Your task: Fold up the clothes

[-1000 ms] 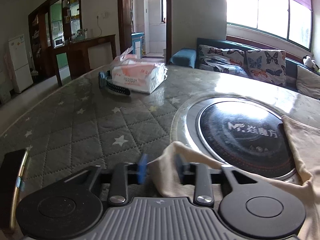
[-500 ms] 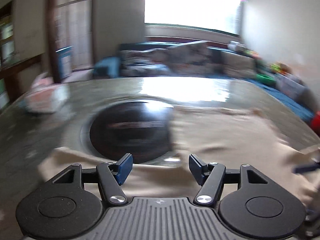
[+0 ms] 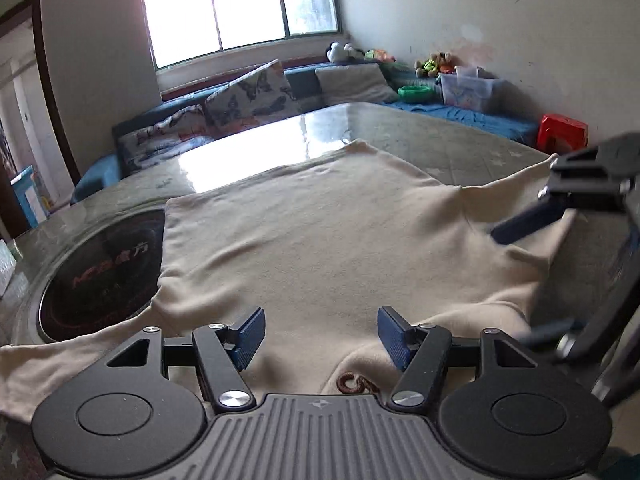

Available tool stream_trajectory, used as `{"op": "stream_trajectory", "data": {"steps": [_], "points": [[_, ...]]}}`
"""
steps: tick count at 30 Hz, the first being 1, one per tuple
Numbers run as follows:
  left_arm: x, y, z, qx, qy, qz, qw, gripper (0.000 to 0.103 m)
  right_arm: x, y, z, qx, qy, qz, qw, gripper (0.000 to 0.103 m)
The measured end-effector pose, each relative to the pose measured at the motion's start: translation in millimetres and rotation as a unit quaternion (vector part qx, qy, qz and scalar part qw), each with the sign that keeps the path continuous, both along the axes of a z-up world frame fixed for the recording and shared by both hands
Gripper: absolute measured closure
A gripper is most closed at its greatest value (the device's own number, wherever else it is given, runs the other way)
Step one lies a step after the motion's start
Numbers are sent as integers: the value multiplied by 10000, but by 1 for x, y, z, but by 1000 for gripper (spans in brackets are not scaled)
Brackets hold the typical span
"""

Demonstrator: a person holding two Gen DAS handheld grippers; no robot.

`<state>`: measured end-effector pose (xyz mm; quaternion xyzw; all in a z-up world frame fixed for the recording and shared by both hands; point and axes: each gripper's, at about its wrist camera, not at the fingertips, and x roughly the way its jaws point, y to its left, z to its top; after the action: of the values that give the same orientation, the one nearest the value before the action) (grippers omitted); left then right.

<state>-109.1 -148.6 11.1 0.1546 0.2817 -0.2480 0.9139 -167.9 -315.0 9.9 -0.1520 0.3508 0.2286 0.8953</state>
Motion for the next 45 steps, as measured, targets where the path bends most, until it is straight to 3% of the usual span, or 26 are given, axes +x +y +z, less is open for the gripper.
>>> {"op": "stream_trajectory", "data": {"steps": [5,10,17,22,29,35,39,45], "points": [[-2,4,1,-14,-45,-18,10000,33,-5,-39,12,475,-20,-673,9966,19],[-3,6,3,0,-36,-57,10000,32,-13,-87,19,1028,53,-1332,9857,19],[3,2,19,-228,-27,-46,9997,30,-18,-103,15,812,-60,-1804,9802,19],[-1,-17,21,-304,-6,-287,9991,29,-15,-117,6,760,-113,-2391,9679,20],[-6,-42,16,-328,52,-571,9978,28,-19,-173,-1,729,-219,-3470,9348,26],[-7,-53,14,-266,60,-687,9973,27,-12,-217,-16,894,-170,-4317,8974,35],[-6,-55,13,-265,77,-684,9973,24,-11,-222,-23,888,-221,-4471,8898,40],[-6,-57,13,-263,82,-720,9970,22,-11,-222,-24,805,-346,-4668,8800,58]]}}
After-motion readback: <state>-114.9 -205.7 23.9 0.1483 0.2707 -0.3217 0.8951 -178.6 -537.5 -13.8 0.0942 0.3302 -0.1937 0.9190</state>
